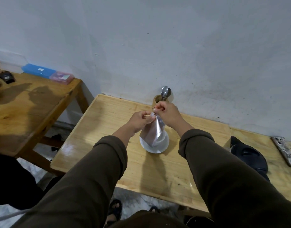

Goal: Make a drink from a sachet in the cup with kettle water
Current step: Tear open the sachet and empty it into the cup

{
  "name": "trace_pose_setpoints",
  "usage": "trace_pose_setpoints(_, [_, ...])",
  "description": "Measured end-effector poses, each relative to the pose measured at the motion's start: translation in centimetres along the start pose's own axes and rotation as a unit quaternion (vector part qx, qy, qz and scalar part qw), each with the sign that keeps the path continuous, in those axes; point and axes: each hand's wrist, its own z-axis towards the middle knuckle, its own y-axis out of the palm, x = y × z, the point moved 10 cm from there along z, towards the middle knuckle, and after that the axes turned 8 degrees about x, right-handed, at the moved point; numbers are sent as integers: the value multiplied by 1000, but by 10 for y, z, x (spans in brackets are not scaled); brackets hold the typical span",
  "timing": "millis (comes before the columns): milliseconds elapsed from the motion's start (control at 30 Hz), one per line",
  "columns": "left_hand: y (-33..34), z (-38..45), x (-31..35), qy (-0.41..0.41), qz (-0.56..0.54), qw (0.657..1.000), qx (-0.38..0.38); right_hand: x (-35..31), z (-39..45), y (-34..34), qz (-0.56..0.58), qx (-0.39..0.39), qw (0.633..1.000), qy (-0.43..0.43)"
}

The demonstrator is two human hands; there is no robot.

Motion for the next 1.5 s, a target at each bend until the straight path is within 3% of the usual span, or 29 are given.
trace_pose_setpoints(100, [-1,0,2,3,11,1000,4,2,1,-1,-9,-3,1000,5])
trace_pose_setpoints(267, [-6,2,6,19,60,998,19,11,-6,8,-29,-74,997,21])
trace_pose_setpoints(600, [0,10,3,16,72,997,21,14,-8,12,-73,-63,995,12])
trace_pose_setpoints(800, [11,13,-3,-16,72,997,25,23,-14,1,-33,-42,999,6])
trace_pose_setpoints(1000, [-5,18,-25,-75,93,991,67,16,-19,11,-27,-100,994,-20])
trace_pose_setpoints(1300, [12,17,-43,-147,138,979,-2,42,-32,22,-81,-133,988,-7])
trace_pose_setpoints(1500, [19,14,-56,-223,184,957,-20,59,-48,39,-137,-149,978,-42])
